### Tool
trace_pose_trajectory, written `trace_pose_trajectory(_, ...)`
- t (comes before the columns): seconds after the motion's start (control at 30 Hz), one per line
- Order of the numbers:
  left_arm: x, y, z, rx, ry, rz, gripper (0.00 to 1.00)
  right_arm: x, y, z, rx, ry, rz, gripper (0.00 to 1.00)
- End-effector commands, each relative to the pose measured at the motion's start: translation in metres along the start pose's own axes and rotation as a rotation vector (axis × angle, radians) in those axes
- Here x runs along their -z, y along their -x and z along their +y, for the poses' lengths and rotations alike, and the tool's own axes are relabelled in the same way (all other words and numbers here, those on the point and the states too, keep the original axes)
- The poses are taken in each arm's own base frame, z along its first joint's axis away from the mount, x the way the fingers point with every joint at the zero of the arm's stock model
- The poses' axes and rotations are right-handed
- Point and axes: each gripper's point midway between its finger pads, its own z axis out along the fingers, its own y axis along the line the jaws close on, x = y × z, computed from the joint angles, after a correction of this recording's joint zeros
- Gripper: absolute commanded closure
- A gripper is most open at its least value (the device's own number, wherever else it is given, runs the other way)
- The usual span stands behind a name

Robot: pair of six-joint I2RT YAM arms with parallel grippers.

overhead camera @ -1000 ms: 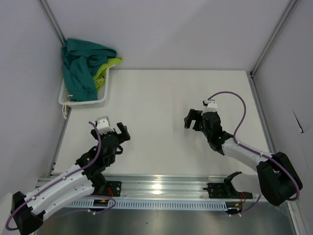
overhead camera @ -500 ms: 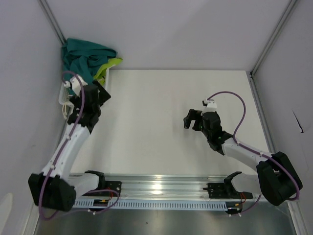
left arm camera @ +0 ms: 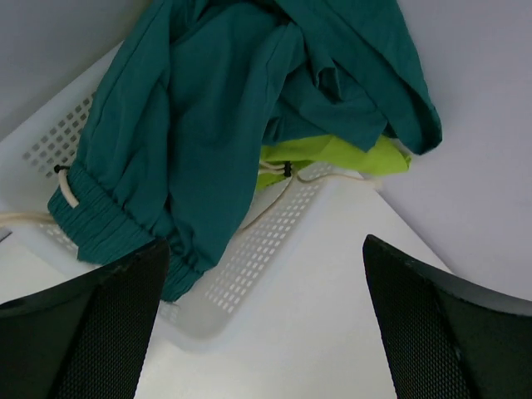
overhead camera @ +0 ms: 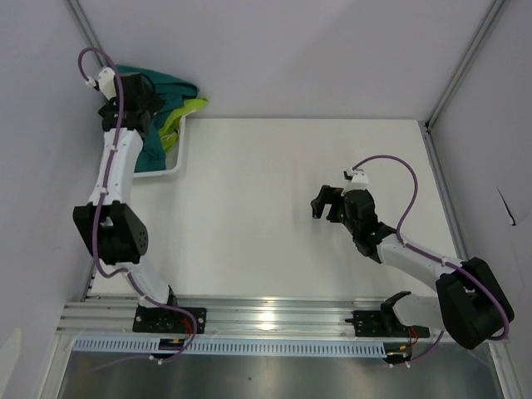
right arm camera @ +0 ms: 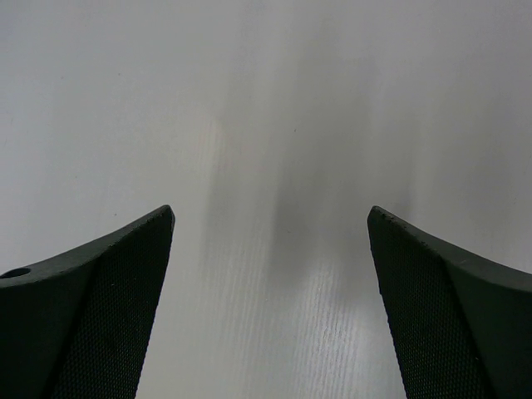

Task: Fold and stack the shorts
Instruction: Grab the shorts from the pile

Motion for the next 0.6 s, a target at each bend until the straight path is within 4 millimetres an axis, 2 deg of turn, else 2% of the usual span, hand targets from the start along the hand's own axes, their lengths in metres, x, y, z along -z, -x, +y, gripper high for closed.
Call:
trace_pose_trajectory(0.0, -0.017, -0.002, 0.004, -0.037, 0.034, 0.059, 0.01, 0.000, 0.022, 0.011, -0.023, 0.034, -0.060, 0.00)
trace_pose_trajectory(0.1, -0.040, -0.008, 0.004, -0.053, 0.058, 0.084, 0.02, 0.001, 0.023, 0.011, -0.023, 0.033, -0.064, 0.00)
trace_pose_trajectory(0.13, -0.051, -0.018, 0.007, -0.066, 0.076, 0.103, 0.02, 0.001, 0.023, 0.009, -0.024, 0.029, -0.064, 0.01)
trace_pose_trajectory(0.2, -0.060, -0.022, 0.009, -0.071, 0.084, 0.109, 0.02, 0.001, 0.023, 0.009, -0.026, 0.030, -0.062, 0.00)
trace_pose_trajectory(0.3, -0.078, -0.035, 0.012, -0.095, 0.096, 0.125, 0.02, 0.001, 0.022, 0.009, -0.026, 0.030, -0.060, 0.00)
trace_pose_trajectory(0.33, -0.088, -0.046, 0.016, -0.106, 0.111, 0.145, 0.02, 0.001, 0.022, 0.010, -0.027, 0.032, -0.060, 0.00)
trace_pose_trajectory(0.4, -0.097, -0.052, 0.020, -0.112, 0.128, 0.157, 0.03, 0.001, 0.022, 0.010, -0.024, 0.037, -0.060, 0.01)
trace_pose_trajectory(0.5, -0.114, -0.064, 0.035, -0.101, 0.172, 0.188, 0.11, 0.001, 0.022, 0.010, -0.024, 0.037, -0.060, 0.01)
trace_pose_trajectory(0.57, -0.121, -0.065, 0.044, -0.080, 0.179, 0.202, 0.29, 0.001, 0.022, 0.010, -0.024, 0.037, -0.060, 0.00)
